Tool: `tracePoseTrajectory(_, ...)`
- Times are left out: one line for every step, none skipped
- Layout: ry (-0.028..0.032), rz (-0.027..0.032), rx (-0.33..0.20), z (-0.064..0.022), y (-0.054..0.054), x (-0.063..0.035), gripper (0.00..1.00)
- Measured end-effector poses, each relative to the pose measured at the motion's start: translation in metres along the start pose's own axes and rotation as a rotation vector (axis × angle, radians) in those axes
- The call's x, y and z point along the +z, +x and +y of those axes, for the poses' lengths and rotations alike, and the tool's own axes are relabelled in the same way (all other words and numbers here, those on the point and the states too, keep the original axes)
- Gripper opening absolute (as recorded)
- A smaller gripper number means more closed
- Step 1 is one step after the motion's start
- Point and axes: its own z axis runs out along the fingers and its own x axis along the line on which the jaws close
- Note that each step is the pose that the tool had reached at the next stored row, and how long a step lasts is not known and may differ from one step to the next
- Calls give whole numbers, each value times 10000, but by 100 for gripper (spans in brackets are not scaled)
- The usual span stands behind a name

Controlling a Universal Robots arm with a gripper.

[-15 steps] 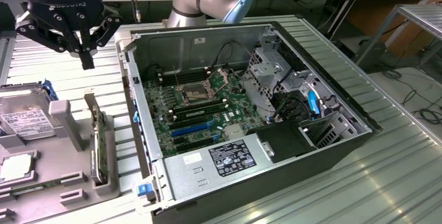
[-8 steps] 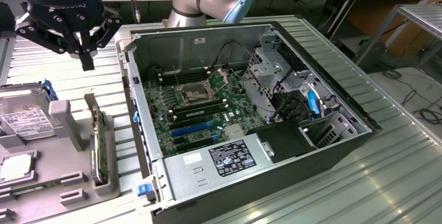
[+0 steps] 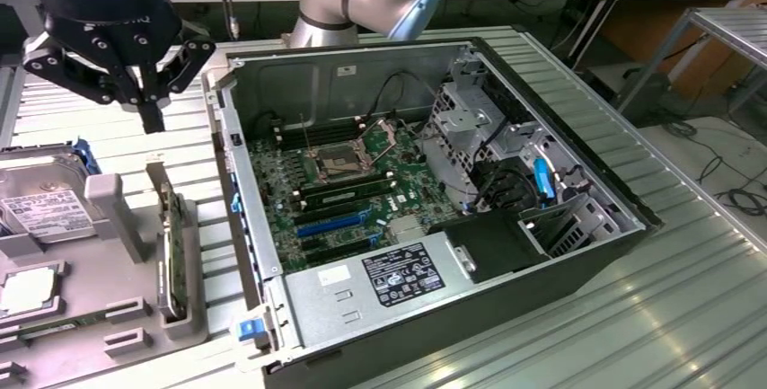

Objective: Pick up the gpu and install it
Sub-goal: 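Pick up the gpu and move the gpu toward the slot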

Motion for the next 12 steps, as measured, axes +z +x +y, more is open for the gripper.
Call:
tracePoseTrajectory(0, -1, 2, -22, 3, -1, 11)
tracePoseTrajectory(0, -1, 4, -40, 7, -2, 11)
tracePoseTrajectory(0, -1, 8, -57, 10, -3, 11)
tracePoseTrajectory(0, -1, 10, -72, 13, -3, 11)
tracePoseTrajectory(0, -1, 13, -89, 15, -4, 11)
tracePoseTrajectory(0, -1, 17, -102, 17, -4, 11)
tracePoseTrajectory(0, -1, 19, -113, 19, -4, 11)
tracePoseTrajectory(0, -2, 21, -121, 20, -5, 11)
tracePoseTrajectory(0, -2, 23, -135, 22, -5, 11)
tracePoseTrajectory(0, -2, 25, -144, 23, -6, 11)
tracePoseTrajectory(1, -2, 28, -154, 24, -6, 11)
tracePoseTrajectory(0, -2, 30, -165, 25, -7, 11)
